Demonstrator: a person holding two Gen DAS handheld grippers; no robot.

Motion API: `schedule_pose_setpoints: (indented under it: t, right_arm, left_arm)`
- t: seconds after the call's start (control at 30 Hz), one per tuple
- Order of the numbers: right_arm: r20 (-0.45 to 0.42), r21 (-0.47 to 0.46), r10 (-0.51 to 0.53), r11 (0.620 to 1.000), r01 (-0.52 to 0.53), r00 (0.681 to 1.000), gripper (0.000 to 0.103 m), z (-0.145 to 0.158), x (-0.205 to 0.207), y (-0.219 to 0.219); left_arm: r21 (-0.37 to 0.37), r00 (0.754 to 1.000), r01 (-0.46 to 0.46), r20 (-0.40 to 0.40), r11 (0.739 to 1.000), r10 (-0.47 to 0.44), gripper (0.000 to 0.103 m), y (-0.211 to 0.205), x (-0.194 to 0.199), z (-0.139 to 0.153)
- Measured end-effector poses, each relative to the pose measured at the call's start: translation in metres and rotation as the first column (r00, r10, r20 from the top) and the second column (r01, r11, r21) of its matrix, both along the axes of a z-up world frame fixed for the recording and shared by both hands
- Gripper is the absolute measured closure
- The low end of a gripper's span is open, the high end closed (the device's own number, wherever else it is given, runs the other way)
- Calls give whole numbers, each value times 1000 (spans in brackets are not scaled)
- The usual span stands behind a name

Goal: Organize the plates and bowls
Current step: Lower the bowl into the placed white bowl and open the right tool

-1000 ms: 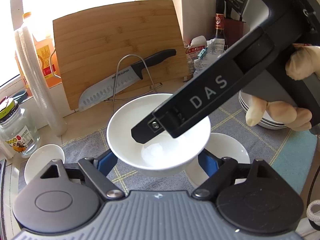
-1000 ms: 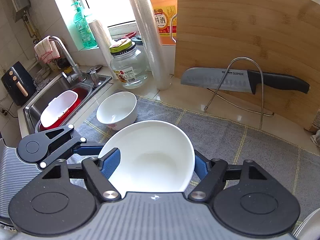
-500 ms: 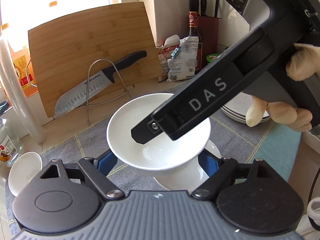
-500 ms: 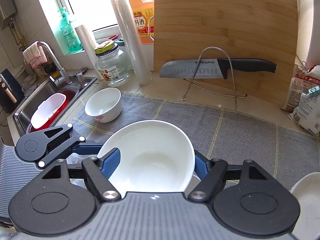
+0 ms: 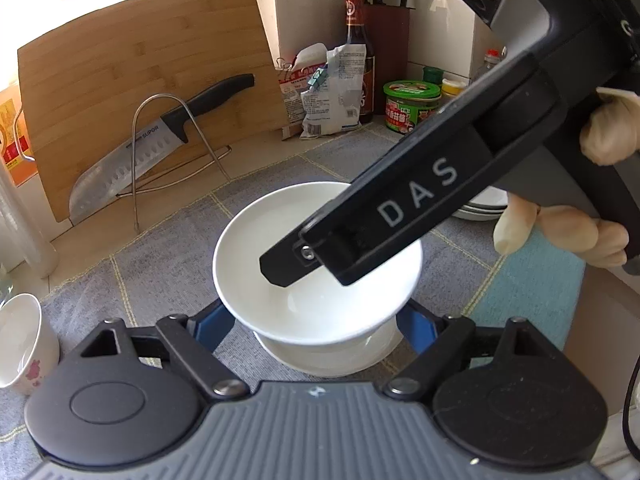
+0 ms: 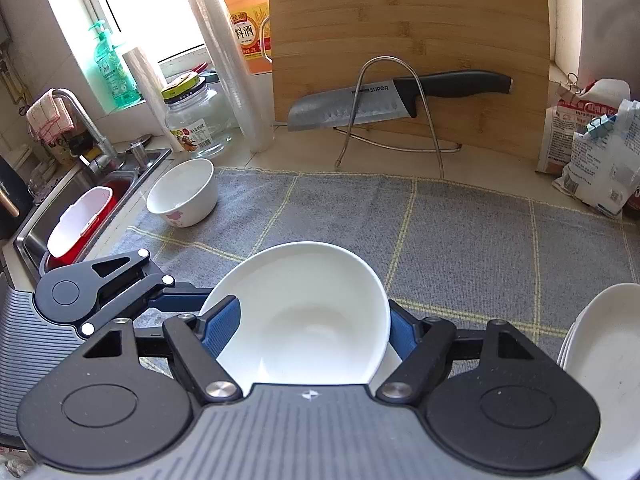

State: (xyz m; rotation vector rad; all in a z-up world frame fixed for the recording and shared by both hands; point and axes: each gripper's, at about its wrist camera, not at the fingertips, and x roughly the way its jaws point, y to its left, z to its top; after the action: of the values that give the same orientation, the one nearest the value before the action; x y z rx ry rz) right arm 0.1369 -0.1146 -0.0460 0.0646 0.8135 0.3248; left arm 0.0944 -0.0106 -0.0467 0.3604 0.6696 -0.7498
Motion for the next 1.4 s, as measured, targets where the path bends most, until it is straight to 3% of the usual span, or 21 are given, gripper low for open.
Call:
schedule_pose_setpoints:
  t: [0.53, 1.4]
  right_arm:
    - [-35, 27, -23, 999, 24, 999, 22, -16, 1, -12]
    - [-46, 32, -30, 999, 31, 999, 22, -20, 4, -14]
  left_arm:
    - [40, 1000, 21, -2, 999, -21, 16, -11, -2, -13]
    - [17, 999, 34, -42, 999, -33, 14, -9, 10, -16]
